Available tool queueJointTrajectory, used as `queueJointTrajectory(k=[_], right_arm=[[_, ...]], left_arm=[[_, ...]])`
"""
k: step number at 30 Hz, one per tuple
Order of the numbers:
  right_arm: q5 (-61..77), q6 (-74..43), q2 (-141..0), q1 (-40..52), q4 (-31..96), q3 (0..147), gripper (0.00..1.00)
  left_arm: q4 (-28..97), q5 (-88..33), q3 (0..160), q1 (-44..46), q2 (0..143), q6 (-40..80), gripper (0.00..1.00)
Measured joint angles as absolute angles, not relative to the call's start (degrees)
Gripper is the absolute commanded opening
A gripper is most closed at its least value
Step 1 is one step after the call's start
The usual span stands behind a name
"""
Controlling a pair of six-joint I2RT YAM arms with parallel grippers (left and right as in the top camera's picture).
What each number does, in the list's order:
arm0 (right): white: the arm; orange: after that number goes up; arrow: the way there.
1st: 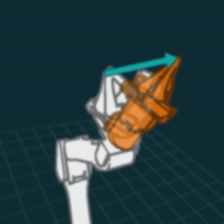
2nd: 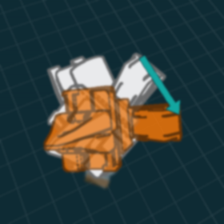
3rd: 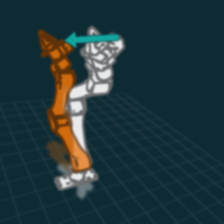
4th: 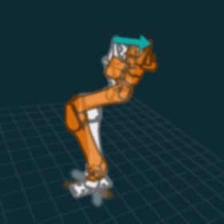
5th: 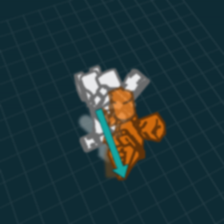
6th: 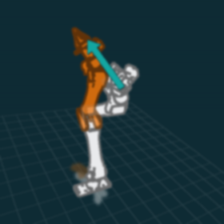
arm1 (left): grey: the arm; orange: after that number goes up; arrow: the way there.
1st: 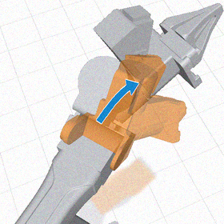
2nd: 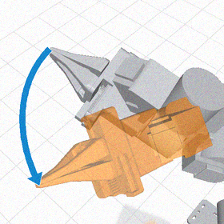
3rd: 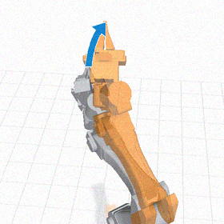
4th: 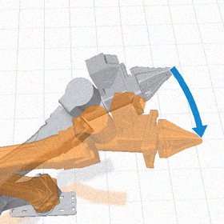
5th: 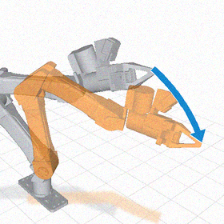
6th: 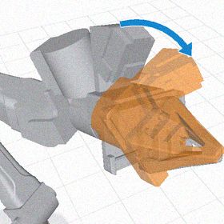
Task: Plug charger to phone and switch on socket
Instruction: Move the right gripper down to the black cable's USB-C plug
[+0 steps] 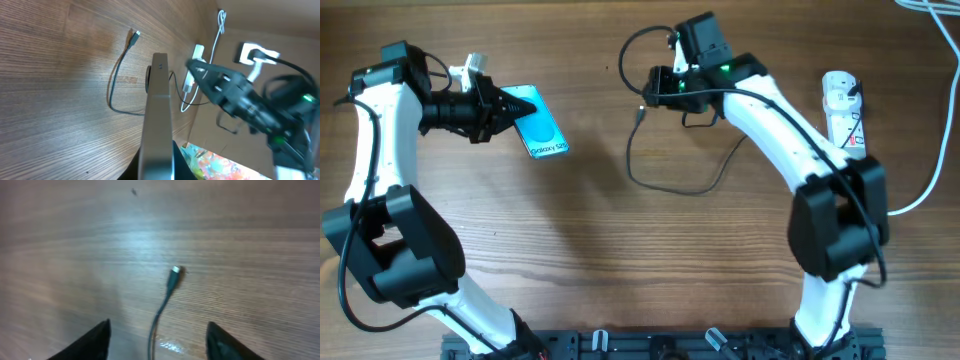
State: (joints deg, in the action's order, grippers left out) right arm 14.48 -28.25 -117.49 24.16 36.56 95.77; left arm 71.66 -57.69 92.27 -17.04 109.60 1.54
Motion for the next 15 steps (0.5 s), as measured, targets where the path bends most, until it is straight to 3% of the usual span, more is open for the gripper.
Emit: queueJointTrajectory(k=[9, 15], right_arm=[[14.5, -30.5, -126.5, 26.4, 30.5, 95.8, 0.31], [14.5, -34.3, -129.3, 27.3, 26.8, 95.8, 0.27]], left_arm=[[71.8, -57.7, 92.3, -16.9, 109.6, 1.5, 0.04], [71.8, -57.7, 92.3, -16.9, 109.6, 1.5, 0.04]])
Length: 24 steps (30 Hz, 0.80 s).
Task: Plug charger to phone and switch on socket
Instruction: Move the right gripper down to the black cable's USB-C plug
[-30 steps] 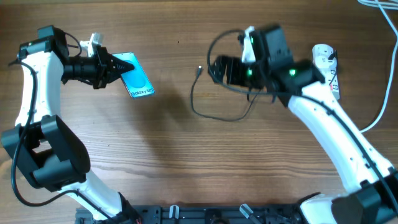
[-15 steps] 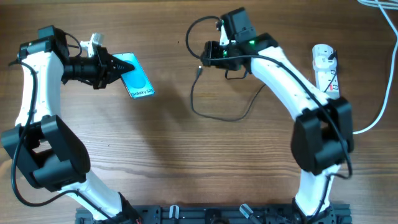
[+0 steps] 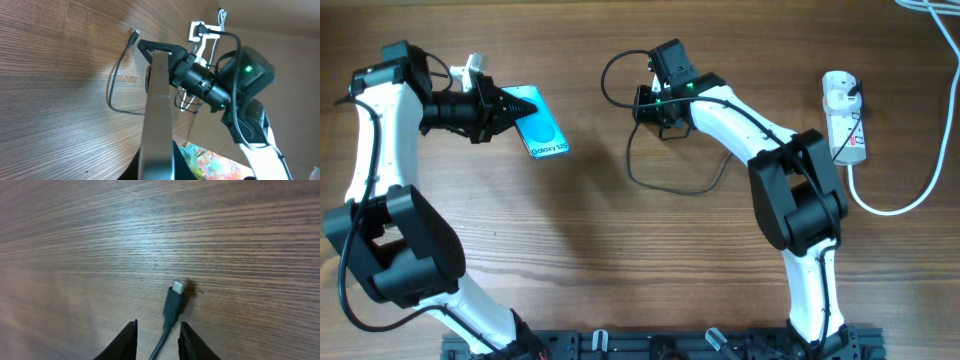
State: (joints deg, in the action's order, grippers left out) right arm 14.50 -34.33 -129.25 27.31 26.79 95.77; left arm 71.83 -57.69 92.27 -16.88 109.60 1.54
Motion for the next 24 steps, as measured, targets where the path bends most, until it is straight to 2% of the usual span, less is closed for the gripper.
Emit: queueJointTrajectory(k=[22, 24], right_arm=[[8.5, -36.9, -132.0, 28.3, 22.7, 95.9, 0.27], [8.5, -36.9, -132.1, 28.3, 22.6, 96.2, 0.22]], left_arm=[[71.8, -57.7, 92.3, -16.9, 109.6, 1.5, 0.04], [71.8, -57.7, 92.3, -16.9, 109.6, 1.5, 0.04]])
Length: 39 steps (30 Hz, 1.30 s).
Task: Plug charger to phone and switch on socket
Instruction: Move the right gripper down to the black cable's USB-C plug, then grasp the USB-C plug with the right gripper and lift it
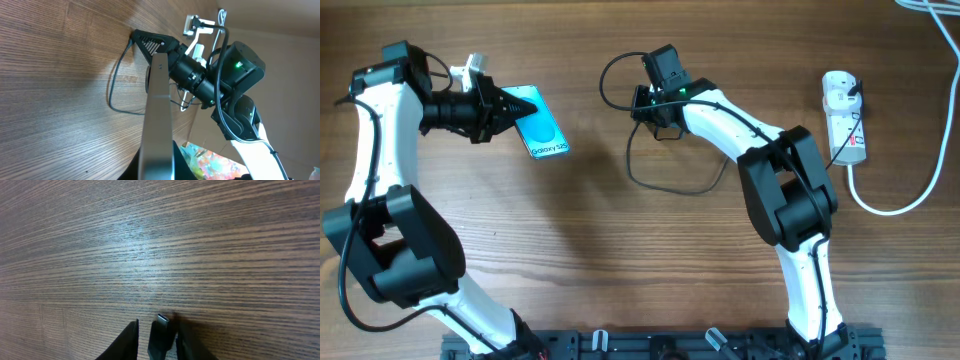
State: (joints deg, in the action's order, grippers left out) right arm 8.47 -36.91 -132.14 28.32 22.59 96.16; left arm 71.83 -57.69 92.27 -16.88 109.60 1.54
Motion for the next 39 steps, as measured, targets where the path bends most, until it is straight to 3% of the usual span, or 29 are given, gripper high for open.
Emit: queueJointTrajectory(k=[6, 13, 23, 30, 39], right_arm=[[6.9, -38.2, -132.4, 28.6, 22.6, 96.2, 0.04], [5.1, -37.6, -132.4, 29.0, 24.8, 97.1, 0.04], [0.1, -28.3, -128.5, 29.0, 41.4, 97.1, 0.05], [-1.3, -25.4, -128.4, 29.5, 46.4, 97.0, 0.04], [-2.0, -25.4, -128.2, 30.3, 53.0, 97.0, 0.15]], left_arm=[[71.9, -57.7, 92.3, -16.9, 109.6, 1.5, 0.04], [72.1, -57.7, 92.3, -16.9, 109.6, 1.5, 0.04], [72.1, -57.7, 92.3, -16.9, 109.6, 1.5, 0.04], [72.1, -57.7, 92.3, -16.9, 109.6, 1.5, 0.04], [72.1, -57.7, 92.3, -16.9, 109.6, 1.5, 0.04]])
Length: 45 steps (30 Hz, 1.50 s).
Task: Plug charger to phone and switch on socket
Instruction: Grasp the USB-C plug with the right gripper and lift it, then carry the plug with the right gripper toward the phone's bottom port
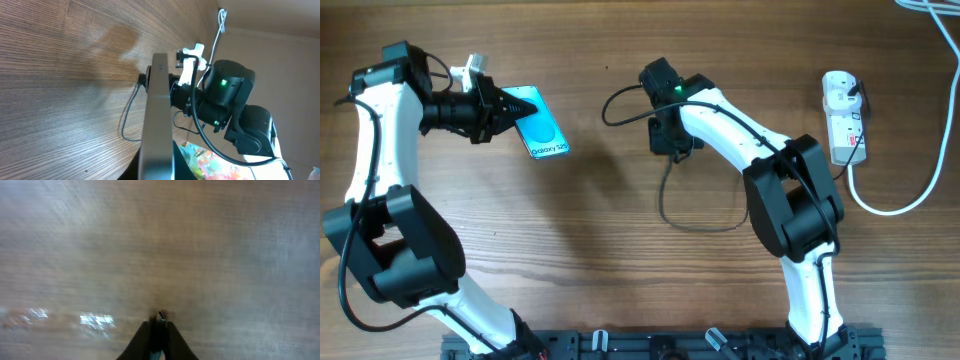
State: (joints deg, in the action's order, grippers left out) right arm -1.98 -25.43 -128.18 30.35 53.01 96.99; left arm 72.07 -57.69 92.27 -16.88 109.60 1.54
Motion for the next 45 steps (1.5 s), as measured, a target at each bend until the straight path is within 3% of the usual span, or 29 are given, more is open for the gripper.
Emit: queueJointTrajectory(k=[14, 18, 36, 41, 45], right_arm=[[4.1, -28.6, -128.2, 30.6, 56.6, 96.7, 0.18], [4.5, -31.2, -128.2, 30.6, 55.8, 96.7, 0.04], [0.0, -27.0, -127.2, 31.3, 52.8, 96.6, 0.04], [12.6, -18.1, -119.1, 30.2, 49.0, 95.8, 0.04], [32.2, -7.3, -110.1, 28.1, 50.0, 95.8, 0.04]], left_arm=[[72.1, -57.7, 92.3, -16.9, 109.6, 1.5, 0.04], [72.1, -57.7, 92.3, -16.9, 109.6, 1.5, 0.04], [72.1, -57.7, 92.3, -16.9, 109.6, 1.5, 0.04], [72.1, -57.7, 92.3, -16.9, 109.6, 1.5, 0.04], [72.0, -57.8, 92.3, -16.9, 109.6, 1.5, 0.04]])
